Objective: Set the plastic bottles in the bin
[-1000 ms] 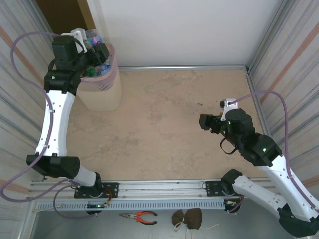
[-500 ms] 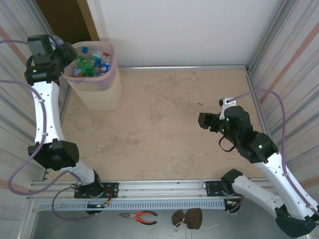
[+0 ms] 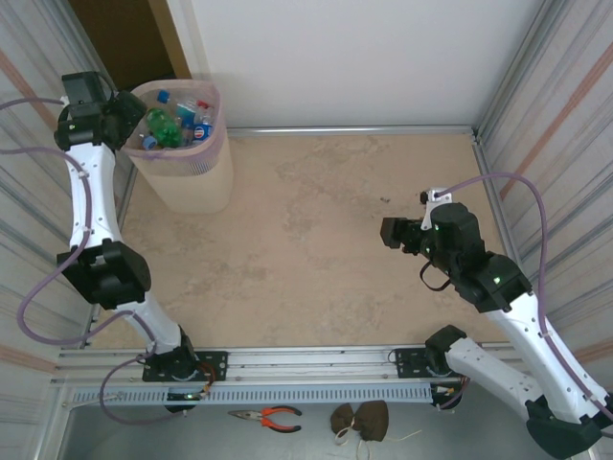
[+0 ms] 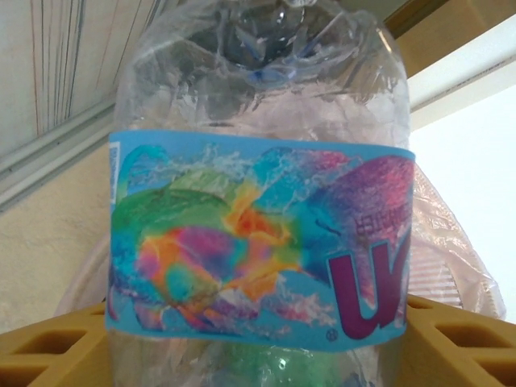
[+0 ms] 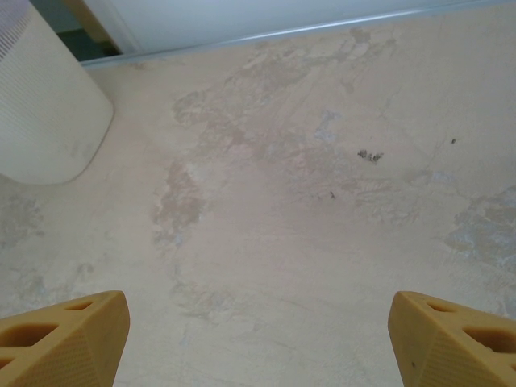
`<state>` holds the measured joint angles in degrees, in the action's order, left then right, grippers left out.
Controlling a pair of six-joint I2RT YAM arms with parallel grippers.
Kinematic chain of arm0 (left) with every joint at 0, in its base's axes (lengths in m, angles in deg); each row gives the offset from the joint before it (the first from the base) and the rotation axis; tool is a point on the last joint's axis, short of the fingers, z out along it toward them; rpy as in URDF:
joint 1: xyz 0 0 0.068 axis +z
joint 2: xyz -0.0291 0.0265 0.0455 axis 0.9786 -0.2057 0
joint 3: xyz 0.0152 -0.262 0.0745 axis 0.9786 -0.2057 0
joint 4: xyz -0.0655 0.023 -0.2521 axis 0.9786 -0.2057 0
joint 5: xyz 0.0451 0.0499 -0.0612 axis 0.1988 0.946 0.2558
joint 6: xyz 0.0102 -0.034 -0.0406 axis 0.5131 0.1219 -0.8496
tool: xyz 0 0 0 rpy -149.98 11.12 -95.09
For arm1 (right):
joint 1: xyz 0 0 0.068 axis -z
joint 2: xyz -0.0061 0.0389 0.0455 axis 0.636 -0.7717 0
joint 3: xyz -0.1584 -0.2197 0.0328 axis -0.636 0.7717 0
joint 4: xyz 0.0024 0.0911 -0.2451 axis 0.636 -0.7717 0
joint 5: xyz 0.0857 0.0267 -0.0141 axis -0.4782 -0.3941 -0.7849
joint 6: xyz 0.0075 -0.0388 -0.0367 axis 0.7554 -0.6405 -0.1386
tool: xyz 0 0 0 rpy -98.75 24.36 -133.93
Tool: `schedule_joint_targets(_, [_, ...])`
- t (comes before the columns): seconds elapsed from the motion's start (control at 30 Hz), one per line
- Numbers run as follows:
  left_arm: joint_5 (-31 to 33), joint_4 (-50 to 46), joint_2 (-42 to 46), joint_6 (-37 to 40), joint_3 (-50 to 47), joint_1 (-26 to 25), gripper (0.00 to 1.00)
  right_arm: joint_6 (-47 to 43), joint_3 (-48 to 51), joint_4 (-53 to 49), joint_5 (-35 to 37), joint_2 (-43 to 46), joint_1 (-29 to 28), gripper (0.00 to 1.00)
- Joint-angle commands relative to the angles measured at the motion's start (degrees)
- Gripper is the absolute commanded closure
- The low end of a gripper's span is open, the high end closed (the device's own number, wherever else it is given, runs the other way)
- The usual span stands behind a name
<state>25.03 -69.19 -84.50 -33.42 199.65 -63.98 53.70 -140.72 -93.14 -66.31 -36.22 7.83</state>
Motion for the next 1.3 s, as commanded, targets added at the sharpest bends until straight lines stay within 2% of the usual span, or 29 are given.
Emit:
schedule_joint_targets(0.0, [-2.37, -3.53, -0.36, -5.42, 0.07, -0.2, 0.3, -0.75, 0.83, 1.04, -0.8, 0.47, 0.85, 0.17])
schedule_joint_targets(0.33, [-3.62, -3.53, -0.76, -11.3, 1.87, -1.95, 0.29, -0.68, 1.25, 1.1, -1.45, 1.07, 1.61, 0.17])
schedule_joint_targets(0.43, [-2.39, -4.95, -0.53, -11.86, 1.73, -3.51, 0.24, -0.51, 1.48, 1.13, -1.52, 1.38, 1.73, 0.18])
schedule_joint_targets(0.7, [1.95, -7.4, 4.18, -13.5, 0.21, -3.19, 0.1, -0.84, 1.81, 0.6, -1.32, 2.79, 2.21, 0.17])
schedule_joint_targets(0.83, [1.47, -6.69, 5.83, -12.5, 1.22, -2.69, 0.11, -0.86, 1.73, 0.74, -1.79, 2.44, 2.48, 0.17])
schedule_joint_targets(1.1, [-2.8, -0.95, 5.91, -3.4, 3.88, -2.92, 0.22, -0.89, 1.64, 1.4, -2.33, 1.87, 2.63, 0.17])
schedule_joint_targets(1.27, [-4.8, 0.19, 2.87, 1.33, 6.95, -2.81, 0.26, -0.95, 1.53, 1.4, -2.41, 1.95, 2.87, 0.17])
